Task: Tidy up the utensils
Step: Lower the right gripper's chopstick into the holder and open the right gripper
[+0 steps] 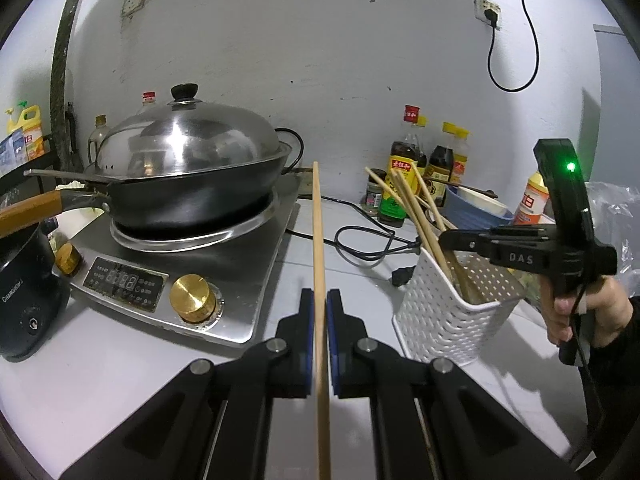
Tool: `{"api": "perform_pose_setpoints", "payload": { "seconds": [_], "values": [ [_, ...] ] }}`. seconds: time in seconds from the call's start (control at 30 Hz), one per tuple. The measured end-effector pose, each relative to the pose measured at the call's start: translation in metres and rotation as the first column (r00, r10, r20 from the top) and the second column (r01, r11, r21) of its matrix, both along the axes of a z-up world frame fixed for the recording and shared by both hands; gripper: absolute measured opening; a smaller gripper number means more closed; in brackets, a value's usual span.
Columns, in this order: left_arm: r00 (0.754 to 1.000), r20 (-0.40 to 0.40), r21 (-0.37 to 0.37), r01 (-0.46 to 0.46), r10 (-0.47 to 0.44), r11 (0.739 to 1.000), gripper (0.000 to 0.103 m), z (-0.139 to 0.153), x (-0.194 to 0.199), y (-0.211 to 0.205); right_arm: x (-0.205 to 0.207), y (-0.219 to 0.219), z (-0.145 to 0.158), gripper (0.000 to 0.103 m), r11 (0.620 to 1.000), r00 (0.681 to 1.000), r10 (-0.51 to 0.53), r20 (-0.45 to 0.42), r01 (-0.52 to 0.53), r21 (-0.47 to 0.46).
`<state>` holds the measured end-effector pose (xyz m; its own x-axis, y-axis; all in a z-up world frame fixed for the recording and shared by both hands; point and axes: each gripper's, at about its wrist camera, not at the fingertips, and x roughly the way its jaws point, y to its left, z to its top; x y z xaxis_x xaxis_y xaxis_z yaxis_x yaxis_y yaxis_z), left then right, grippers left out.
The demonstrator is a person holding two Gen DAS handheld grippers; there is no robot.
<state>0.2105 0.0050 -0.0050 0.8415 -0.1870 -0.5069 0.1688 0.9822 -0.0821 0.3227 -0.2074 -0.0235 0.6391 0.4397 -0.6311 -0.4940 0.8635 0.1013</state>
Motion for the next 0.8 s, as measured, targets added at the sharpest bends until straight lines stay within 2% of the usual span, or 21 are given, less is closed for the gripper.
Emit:
{"api": "perform_pose_setpoints", "payload": {
  "seconds": [0.33,0.67,0.8],
  "values": [
    [1.0,0.008,0.005,0.004,-0.004,1.0,0.005,0.009,-0.009,-0.01,-0.007,-0.006,0.013,0.005,1.0,0.999,0.003,0.039,-0.003,0.012],
    [0.999,0.004,-0.003,0.042,-0.042,0.999,0.005,0.018,-0.005,-0.037,-0.024,-0.036,0.018,0.005,0.999,0.999,-0.03,0.037,0.028,0.041],
    [0.999,0.015,-0.031,0.049,-0.048,0.998,0.005,0.024,0.0,-0.049,-0.033,-0.054,0.017,0.005,0.997,0.998,-0.053,0.039,0.051,0.056]
  ]
}}
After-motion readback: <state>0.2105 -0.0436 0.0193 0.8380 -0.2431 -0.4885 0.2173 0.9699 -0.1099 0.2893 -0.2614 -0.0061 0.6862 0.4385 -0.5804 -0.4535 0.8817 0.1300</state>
